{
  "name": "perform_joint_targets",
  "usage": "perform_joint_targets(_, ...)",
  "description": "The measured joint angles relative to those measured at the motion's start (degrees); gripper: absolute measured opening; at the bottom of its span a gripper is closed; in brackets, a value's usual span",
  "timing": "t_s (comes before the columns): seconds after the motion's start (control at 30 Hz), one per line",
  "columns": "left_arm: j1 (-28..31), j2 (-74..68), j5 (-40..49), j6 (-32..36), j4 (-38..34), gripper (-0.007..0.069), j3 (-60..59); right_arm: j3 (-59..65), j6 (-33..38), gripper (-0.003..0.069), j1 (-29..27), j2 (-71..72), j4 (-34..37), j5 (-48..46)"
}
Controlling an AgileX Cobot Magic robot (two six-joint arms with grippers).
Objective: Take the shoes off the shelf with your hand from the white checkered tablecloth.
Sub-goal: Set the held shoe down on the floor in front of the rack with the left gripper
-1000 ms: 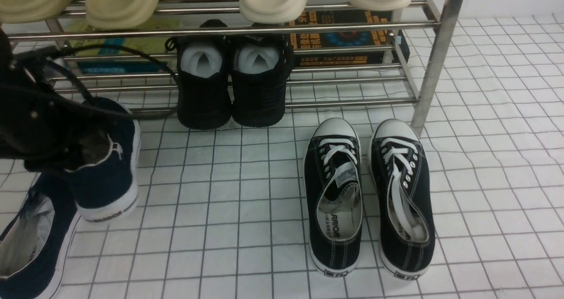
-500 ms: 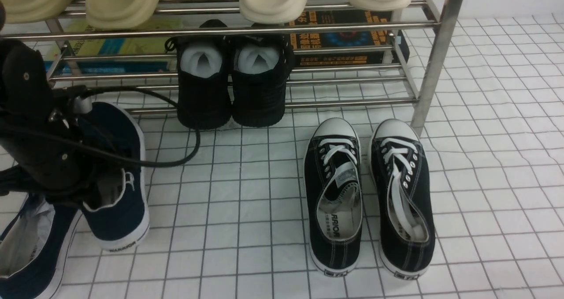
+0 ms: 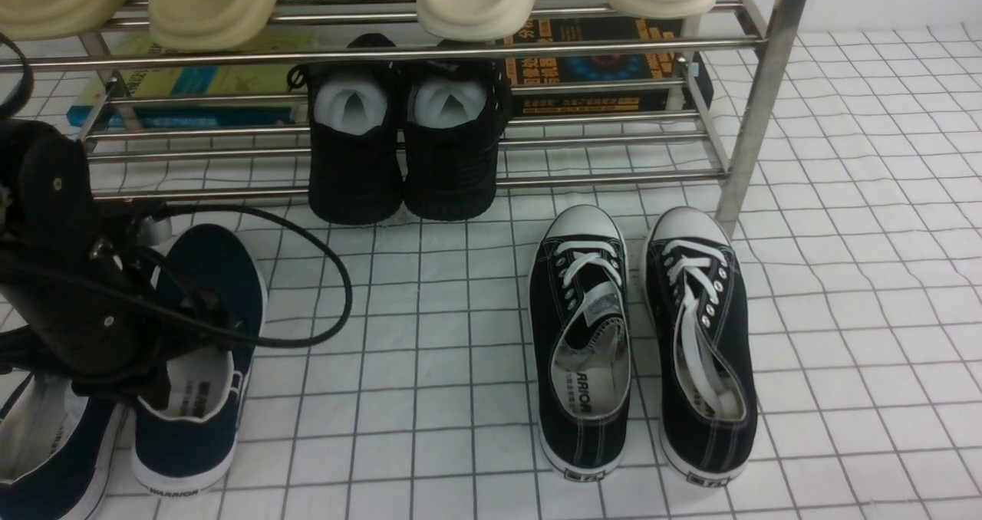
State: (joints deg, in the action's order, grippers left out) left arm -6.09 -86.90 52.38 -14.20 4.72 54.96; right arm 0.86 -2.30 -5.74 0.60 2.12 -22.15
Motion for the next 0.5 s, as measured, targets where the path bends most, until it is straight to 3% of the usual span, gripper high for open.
perform_joint_targets(0.23, -3.1, 1.1, 0.1, 5.2, -1.8, 0.0027, -0.1, 0.0, 0.0, 0.0241, 0.0, 0.0, 0.0, 0.0)
perform_joint_targets(0.5, -5.5, 1.3, 0.9, 5.5, -2.2, 0.0027, -0.6, 0.0, 0.0, 0.0241, 0.0, 0.0, 0.0, 0.0)
